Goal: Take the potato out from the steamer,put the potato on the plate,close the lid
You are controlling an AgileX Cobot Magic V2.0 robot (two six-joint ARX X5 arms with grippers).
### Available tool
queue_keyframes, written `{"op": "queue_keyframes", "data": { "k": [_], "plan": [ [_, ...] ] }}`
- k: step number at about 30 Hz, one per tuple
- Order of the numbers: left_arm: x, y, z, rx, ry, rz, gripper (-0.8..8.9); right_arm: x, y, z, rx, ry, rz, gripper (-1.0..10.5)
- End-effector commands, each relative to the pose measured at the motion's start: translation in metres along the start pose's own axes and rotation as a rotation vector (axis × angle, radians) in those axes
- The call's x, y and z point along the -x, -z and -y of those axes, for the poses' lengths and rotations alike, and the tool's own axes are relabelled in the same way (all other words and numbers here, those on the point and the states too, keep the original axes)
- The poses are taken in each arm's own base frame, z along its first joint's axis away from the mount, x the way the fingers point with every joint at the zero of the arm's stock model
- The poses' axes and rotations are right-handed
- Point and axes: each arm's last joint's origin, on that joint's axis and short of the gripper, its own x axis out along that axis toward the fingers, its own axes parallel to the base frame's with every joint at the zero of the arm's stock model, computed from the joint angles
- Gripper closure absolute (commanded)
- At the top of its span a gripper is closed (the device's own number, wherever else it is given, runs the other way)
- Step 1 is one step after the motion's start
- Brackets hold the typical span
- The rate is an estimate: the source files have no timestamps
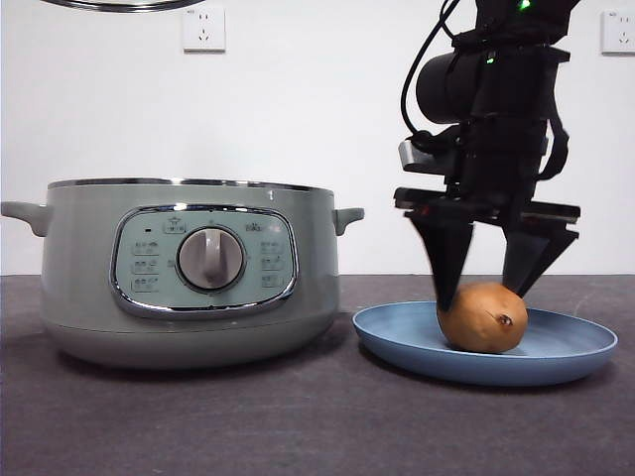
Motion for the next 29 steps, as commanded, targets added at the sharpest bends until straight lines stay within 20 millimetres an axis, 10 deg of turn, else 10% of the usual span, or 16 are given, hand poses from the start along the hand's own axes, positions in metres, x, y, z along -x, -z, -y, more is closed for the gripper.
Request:
{"op": "queue_keyframes", "data": {
  "k": [1, 11, 19, 29],
  "plan": [
    [0.007, -0.006, 0.003, -0.041, 0.006, 0.062, 8.22, 0.000, 0.004, 0.001, -0.013, 0.000, -0.008, 3.8],
    [-0.003, -0.008, 0.000, -0.057, 0.010, 0.054, 8.22, 0.092, 0.026, 0.001, -0.018, -0.015, 0.233, 3.9],
    [-0.047, -0.010, 0.001, -0.097, 0.071, -0.022, 8.21, 0.172, 0.070, 0.002, -0.020, -0.025, 0.456, 3.9],
    [-0.106, 0.012, 0.018, -0.125, 0.033, -0.082, 8.21, 0.218, 0.114, 0.012, -0.056, -0.010, 0.604, 3.9]
  ]
}}
